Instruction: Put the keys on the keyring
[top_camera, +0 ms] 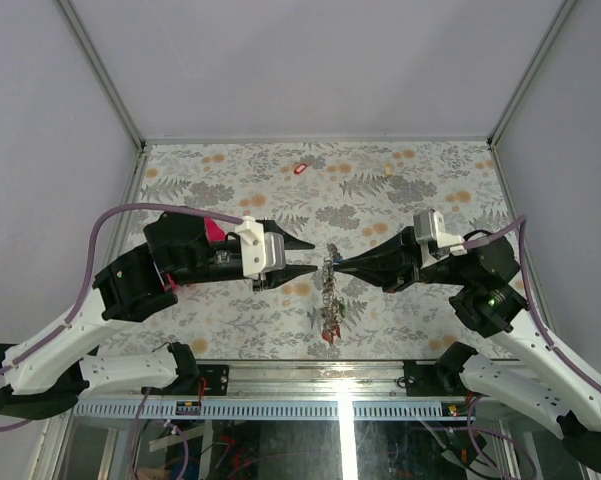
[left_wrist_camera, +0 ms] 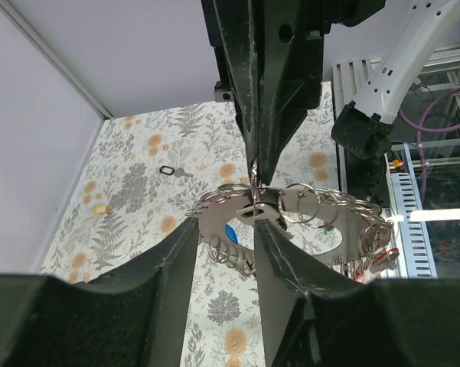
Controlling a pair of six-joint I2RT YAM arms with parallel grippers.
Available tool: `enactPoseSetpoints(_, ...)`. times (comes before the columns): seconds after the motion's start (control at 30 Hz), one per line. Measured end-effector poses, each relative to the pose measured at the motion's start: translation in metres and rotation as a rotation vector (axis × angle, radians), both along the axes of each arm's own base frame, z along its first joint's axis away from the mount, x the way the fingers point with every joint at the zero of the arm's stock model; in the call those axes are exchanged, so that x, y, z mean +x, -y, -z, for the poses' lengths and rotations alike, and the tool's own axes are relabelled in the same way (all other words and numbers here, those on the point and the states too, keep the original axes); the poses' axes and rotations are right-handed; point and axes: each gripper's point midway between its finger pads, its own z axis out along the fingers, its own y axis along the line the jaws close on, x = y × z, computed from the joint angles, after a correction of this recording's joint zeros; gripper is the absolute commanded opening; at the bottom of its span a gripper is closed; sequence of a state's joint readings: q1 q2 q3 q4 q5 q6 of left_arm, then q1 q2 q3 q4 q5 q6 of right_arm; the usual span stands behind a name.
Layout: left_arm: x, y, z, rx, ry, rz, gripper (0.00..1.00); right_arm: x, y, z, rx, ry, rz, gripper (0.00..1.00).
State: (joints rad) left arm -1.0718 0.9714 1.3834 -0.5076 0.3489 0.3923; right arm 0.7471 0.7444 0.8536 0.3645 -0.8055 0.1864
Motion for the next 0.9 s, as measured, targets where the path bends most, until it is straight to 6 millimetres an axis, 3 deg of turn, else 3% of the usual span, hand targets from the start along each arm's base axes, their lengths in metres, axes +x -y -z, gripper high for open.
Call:
enactPoseSetpoints(0.5, -0.009, 0.010, 0.012, 0.027, -0.042, 0.121, 0.35, -0.002, -0.004, -0.002, 0.009, -0.009, -0.033, 0.00)
enactPoseSetpoints(0.9, -0.009, 0.015, 0.017, 0.042, -0.048, 0.141, 0.06, -0.003, -0.003, -0.003, 0.011, -0.013, -0.036, 0.00)
